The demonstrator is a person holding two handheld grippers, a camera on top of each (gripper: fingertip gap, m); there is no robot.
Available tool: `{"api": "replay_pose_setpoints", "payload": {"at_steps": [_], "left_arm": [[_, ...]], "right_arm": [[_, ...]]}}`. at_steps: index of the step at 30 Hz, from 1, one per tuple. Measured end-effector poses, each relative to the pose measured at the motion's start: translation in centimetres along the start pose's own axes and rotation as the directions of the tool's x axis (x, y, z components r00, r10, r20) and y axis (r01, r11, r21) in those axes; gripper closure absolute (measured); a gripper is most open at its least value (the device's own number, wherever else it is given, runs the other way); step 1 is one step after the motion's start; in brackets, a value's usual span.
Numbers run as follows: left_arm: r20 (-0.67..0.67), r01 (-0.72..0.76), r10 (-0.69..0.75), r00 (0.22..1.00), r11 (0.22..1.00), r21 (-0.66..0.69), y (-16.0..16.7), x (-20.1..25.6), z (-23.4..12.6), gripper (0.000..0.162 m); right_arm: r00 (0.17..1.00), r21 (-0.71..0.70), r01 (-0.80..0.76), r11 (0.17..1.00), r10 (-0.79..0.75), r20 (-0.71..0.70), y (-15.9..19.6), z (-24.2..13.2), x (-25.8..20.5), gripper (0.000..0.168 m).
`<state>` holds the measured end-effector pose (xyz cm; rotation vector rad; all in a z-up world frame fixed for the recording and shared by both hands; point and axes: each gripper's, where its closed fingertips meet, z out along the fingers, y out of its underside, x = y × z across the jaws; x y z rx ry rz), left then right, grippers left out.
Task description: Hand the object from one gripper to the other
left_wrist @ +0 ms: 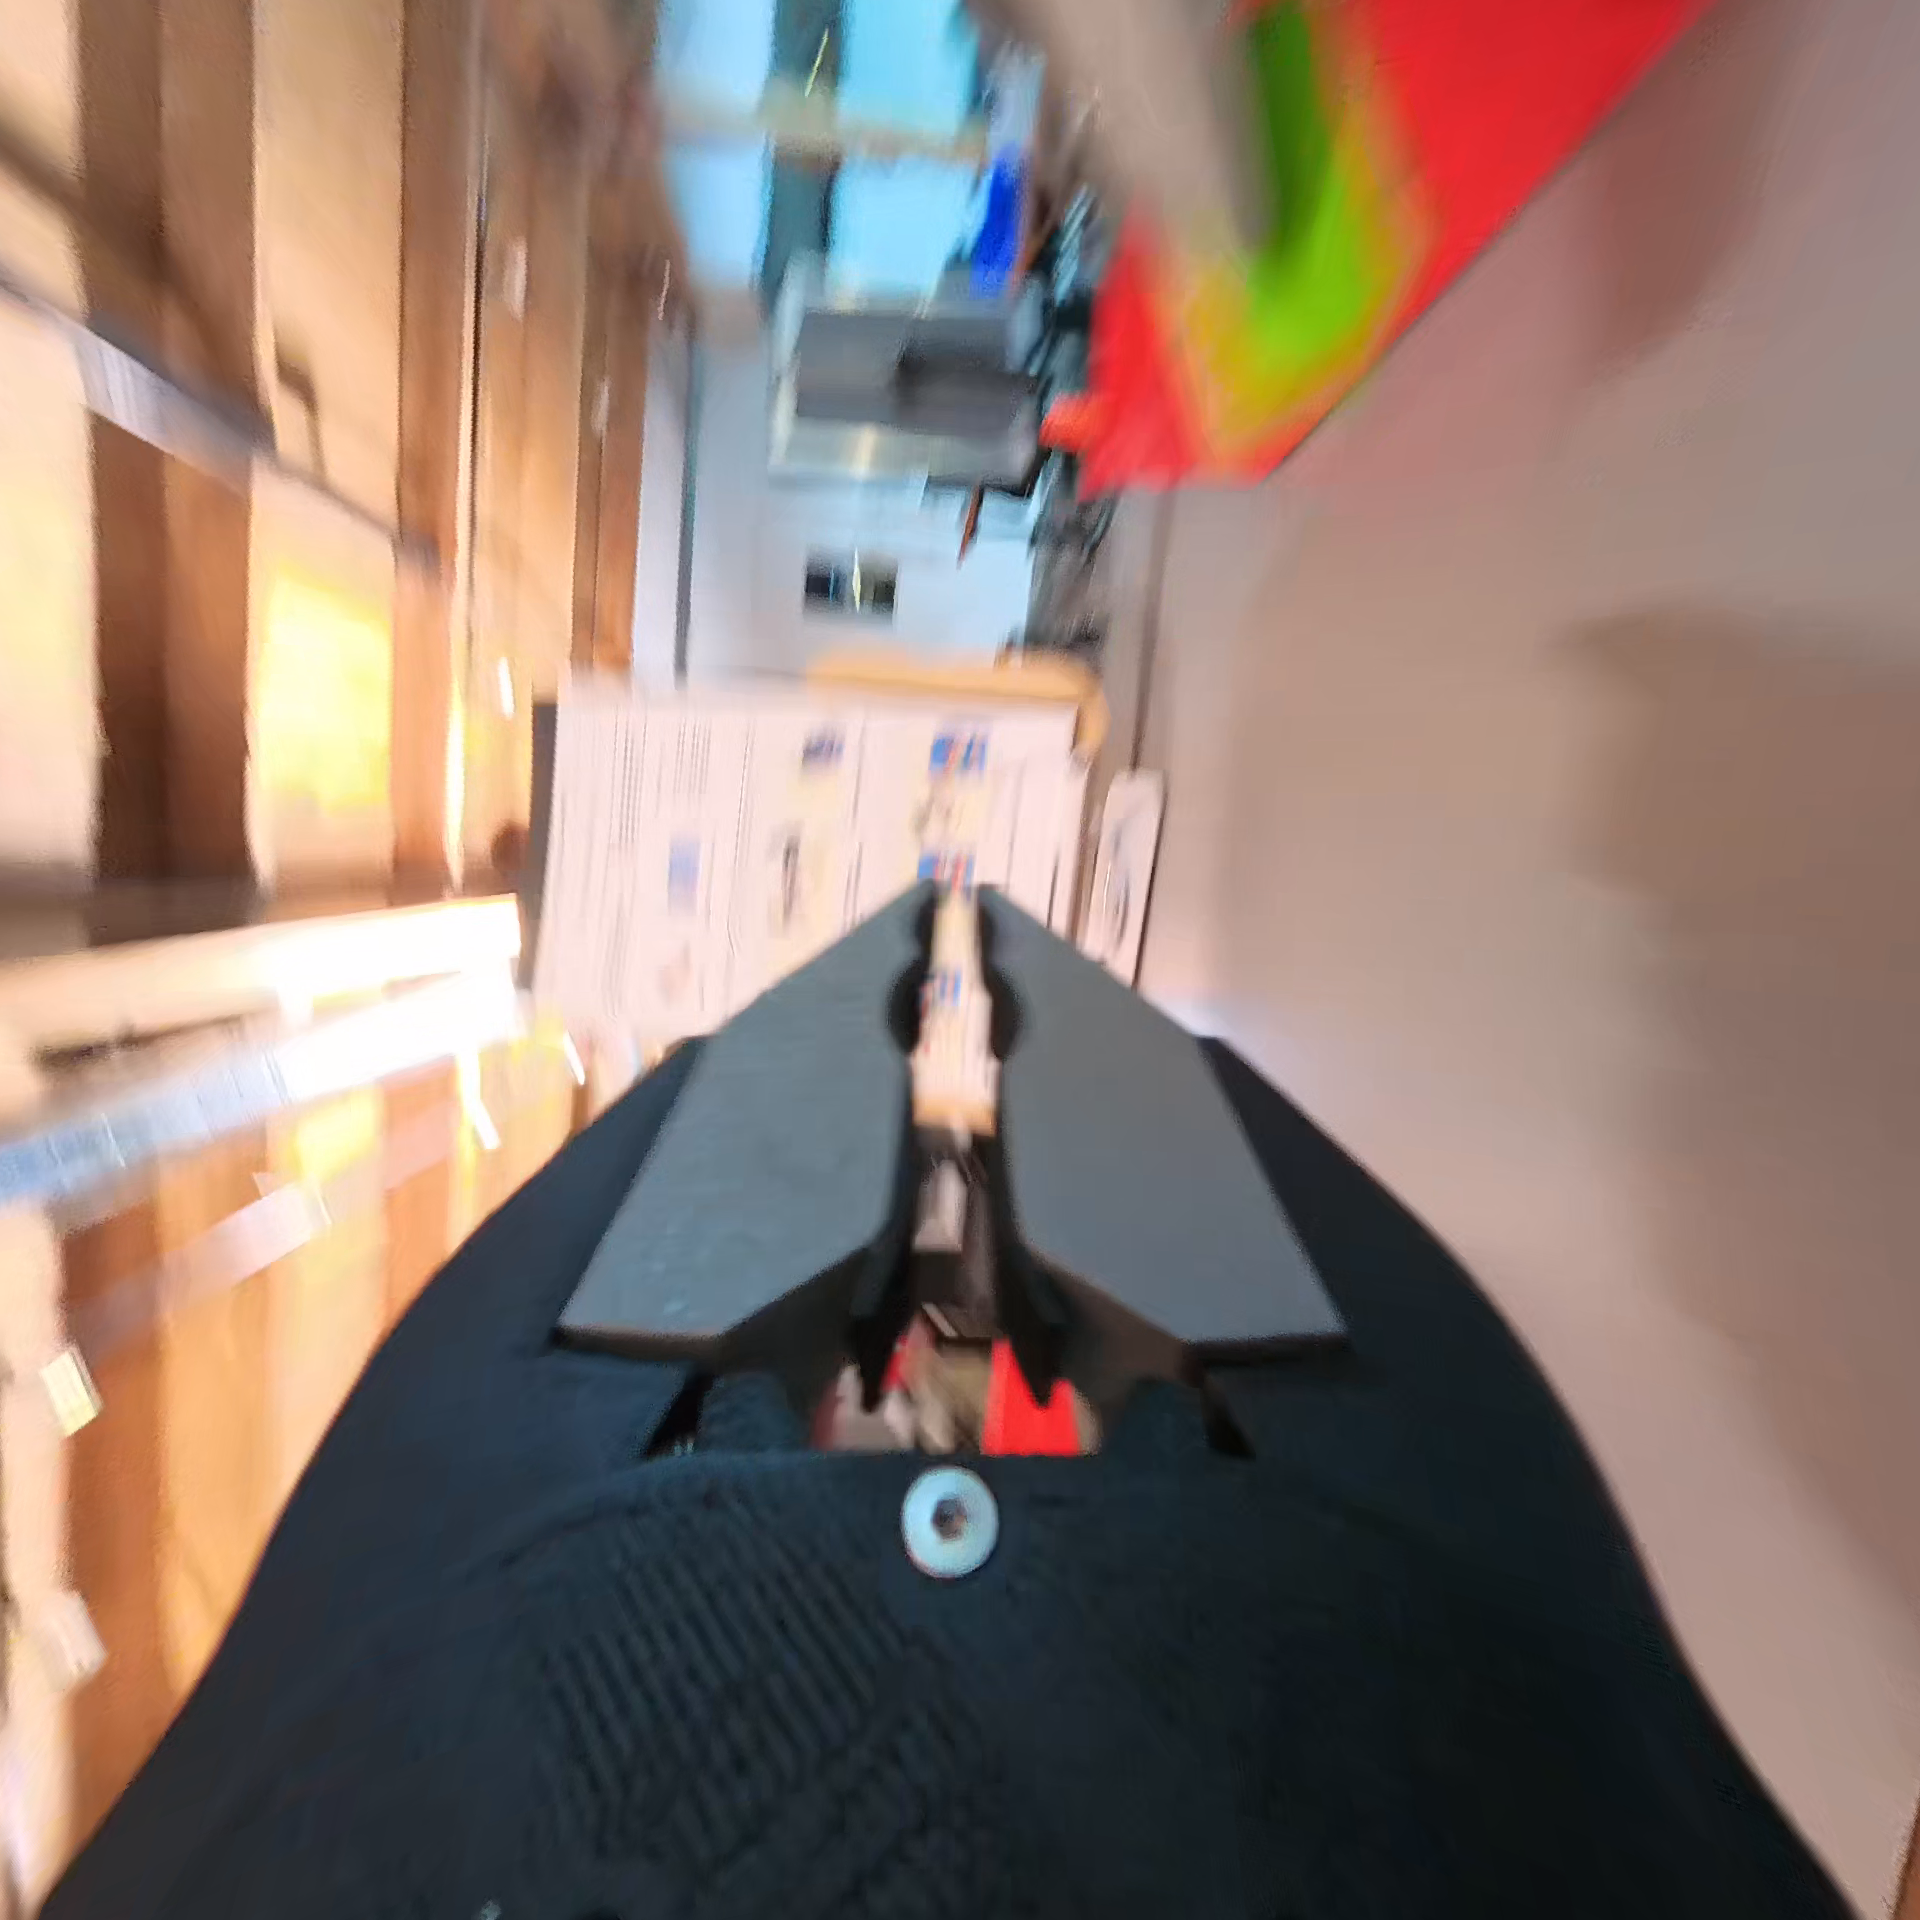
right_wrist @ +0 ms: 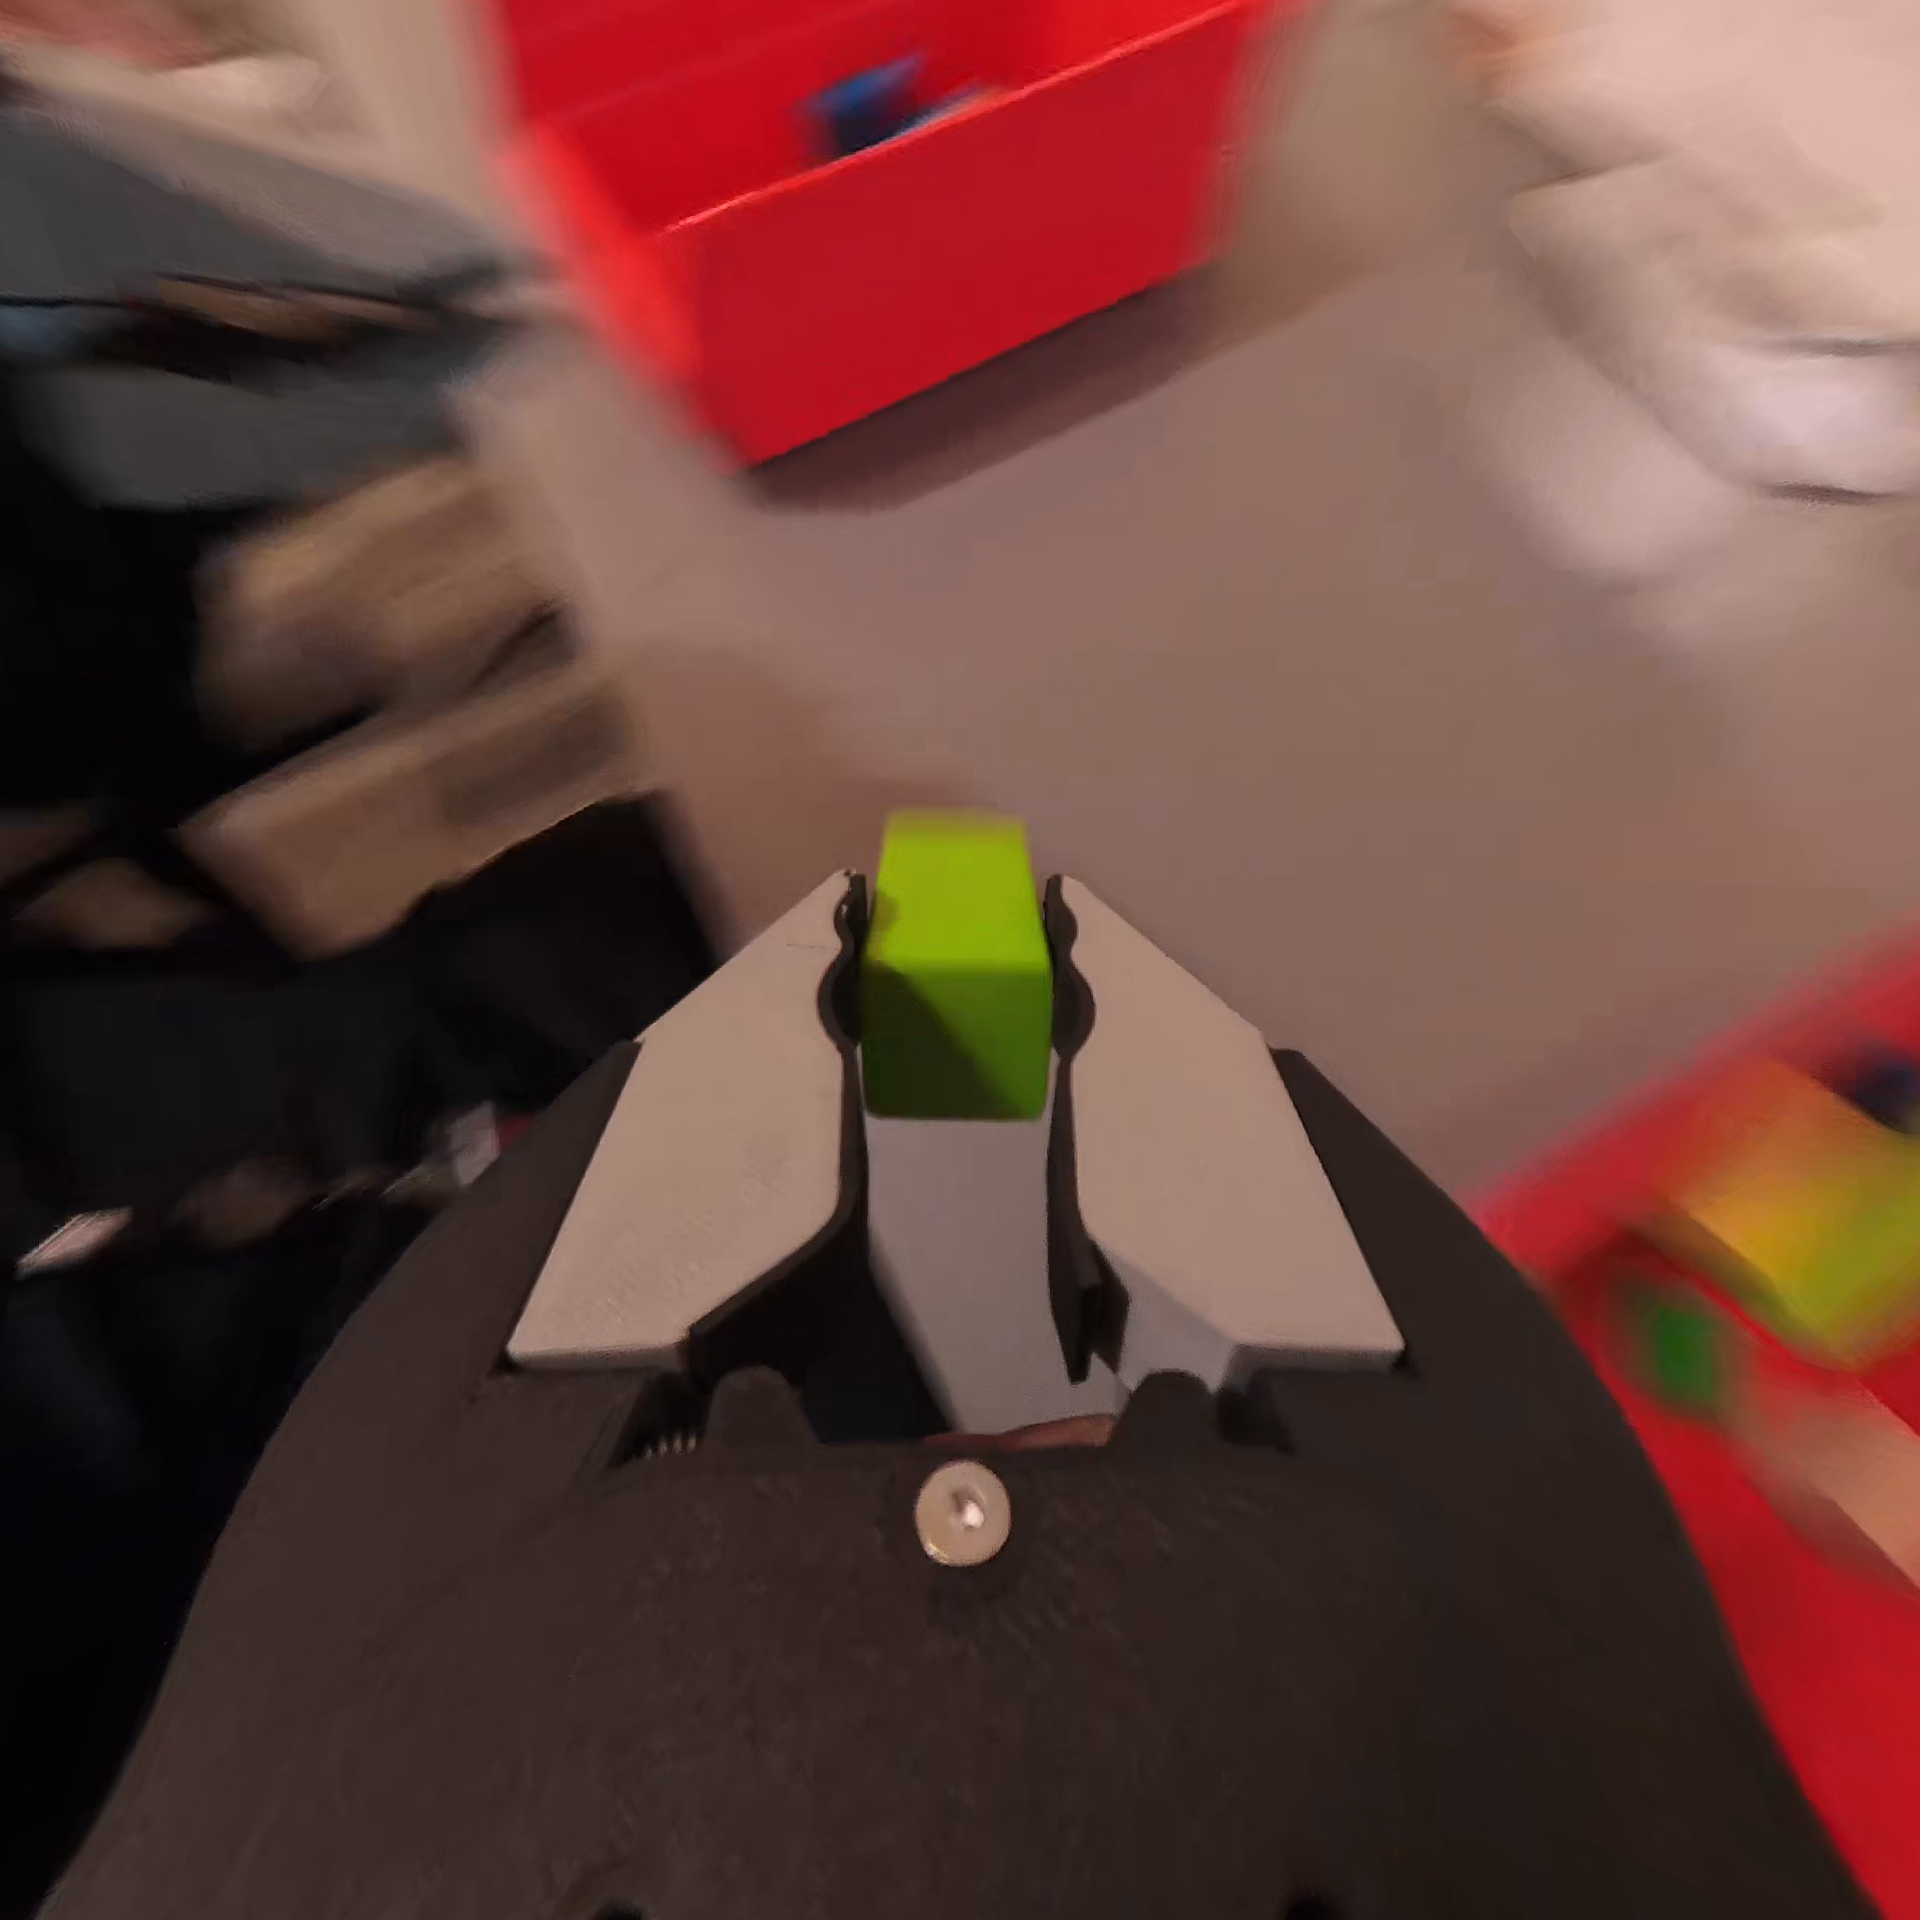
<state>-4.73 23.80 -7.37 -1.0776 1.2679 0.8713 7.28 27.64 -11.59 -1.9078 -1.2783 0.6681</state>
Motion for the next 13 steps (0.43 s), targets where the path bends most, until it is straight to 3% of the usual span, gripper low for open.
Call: {"api": "replay_pose_setpoints", "payload": {"at_steps": [2,5,10,13], "left_arm": [[-0.007,0.121,-0.122,0.993,0.988,-0.093,2.7,-1.2,0.2,0.162],[0.005,0.312,-0.318,0.948,0.925,-0.217,5.7,-2.1,0.8,0.162],[0.014,0.389,-0.401,0.916,0.878,-0.277,7.1,-2.1,1.1,0.162],[0.006,0.407,-0.425,0.905,0.862,-0.301,7.6,-1.7,1.4,0.162]], "right_arm": [[0.967,0.081,-0.085,0.993,0.101,-0.234,0.3,-3.1,6.1,0.136],[0.817,0.211,-0.195,0.958,0.277,-0.506,2.7,-8.0,14.7,0.136],[0.676,0.176,-0.329,0.928,0.361,-0.643,9.1,-10.8,20.7,0.136],[0.651,0.114,-0.393,0.913,0.363,-0.667,12.1,-10.3,22.1,0.136]]}}
